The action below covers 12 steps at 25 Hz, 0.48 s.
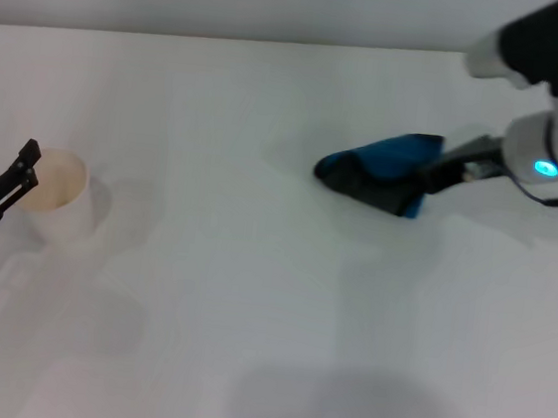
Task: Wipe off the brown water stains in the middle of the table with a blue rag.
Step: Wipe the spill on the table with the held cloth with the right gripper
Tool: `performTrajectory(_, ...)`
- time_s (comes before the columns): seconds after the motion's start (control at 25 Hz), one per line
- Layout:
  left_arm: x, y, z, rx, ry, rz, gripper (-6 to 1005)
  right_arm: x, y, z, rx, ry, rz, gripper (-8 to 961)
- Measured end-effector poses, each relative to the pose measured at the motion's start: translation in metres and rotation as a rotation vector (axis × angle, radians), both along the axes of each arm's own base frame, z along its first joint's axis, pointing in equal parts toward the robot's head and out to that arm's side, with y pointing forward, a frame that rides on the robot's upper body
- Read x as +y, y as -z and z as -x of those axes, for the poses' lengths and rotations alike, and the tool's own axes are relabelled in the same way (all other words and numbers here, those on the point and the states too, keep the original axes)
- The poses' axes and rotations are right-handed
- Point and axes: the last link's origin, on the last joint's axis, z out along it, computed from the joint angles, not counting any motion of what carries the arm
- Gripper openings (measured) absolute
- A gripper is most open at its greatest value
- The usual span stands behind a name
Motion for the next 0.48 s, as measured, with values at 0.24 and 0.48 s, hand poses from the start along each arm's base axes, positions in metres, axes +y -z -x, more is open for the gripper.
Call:
performTrajectory(0.24,0.000,0.000,-0.001,0.001,0.004,0.002,888,-0.018,-0.024,-0.023,0.033,0.049,-0.023,22)
performTrajectory(0.48,-0.001,0.000,0.000,0.001,0.002,0.003,888,-0.031,-0.041,-0.041,0.046,0.092,-0.035,23)
